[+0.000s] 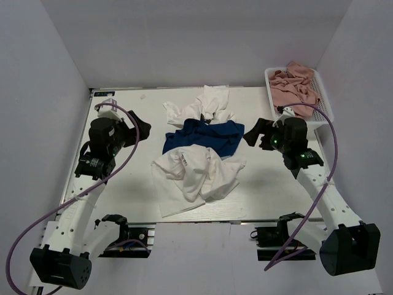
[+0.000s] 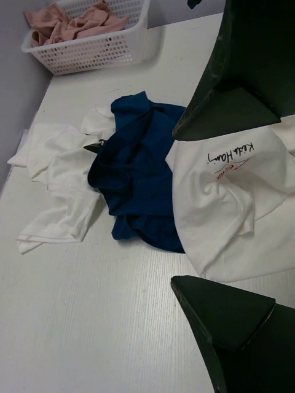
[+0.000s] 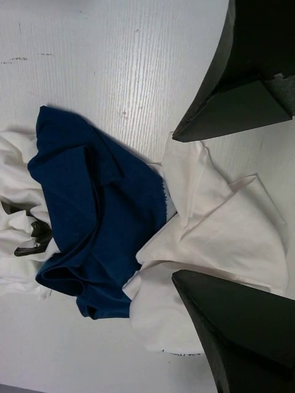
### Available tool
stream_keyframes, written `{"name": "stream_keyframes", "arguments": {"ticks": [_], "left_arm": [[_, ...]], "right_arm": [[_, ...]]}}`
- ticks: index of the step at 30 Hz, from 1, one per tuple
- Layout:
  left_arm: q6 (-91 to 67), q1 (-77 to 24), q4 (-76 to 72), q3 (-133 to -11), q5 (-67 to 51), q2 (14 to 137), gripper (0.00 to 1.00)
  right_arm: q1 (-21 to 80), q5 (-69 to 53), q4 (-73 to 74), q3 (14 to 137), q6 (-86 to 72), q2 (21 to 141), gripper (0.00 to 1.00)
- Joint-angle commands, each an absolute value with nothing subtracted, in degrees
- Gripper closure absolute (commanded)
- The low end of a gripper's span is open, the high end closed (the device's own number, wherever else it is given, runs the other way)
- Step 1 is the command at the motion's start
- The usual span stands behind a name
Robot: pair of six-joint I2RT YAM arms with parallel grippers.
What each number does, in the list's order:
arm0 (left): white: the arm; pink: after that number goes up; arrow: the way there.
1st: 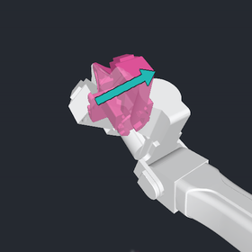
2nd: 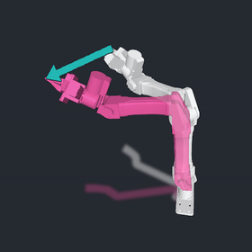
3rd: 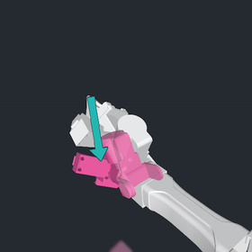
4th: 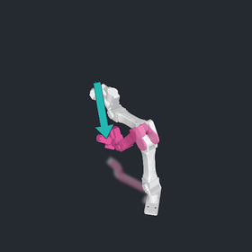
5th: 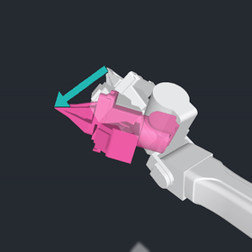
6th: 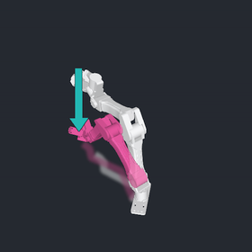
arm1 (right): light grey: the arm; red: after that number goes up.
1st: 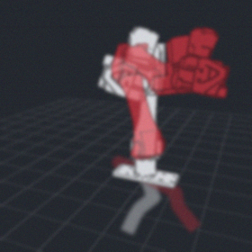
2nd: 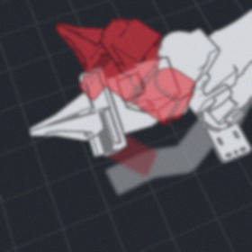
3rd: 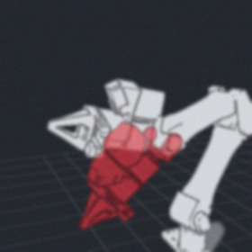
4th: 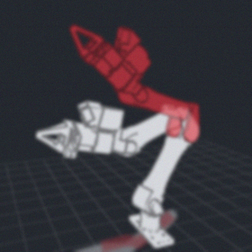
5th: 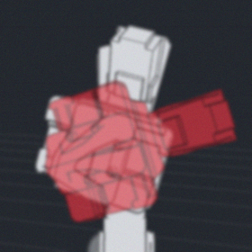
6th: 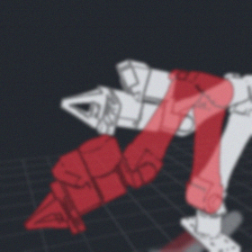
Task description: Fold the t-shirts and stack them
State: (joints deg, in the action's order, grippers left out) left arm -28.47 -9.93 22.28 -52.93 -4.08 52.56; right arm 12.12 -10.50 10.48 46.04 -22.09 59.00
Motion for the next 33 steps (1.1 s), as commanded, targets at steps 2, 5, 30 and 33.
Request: {"name": "stream_keyframes", "arguments": {"ticks": [2,5,30,33], "left_arm": [[-30.06,-10.20,24.08,-52.91,0.52,50.37,0.00],[-31.19,-10.20,22.86,-50.72,0.53,49.75,0.00],[-34.45,-10.20,26.19,-50.71,1.05,56.16,0.00],[-34.45,-10.20,26.72,-50.71,1.58,56.16,0.00]], "right_arm": [[12.04,-7.14,9.40,48.60,-22.76,59.50,0.10],[12.30,-3.70,8.53,48.17,-26.01,59.67,0.10],[61.87,20.92,9.85,60.38,-16.45,95.52,0.10],[62.05,22.58,5.38,61.60,-14.60,98.86,0.22]]}}
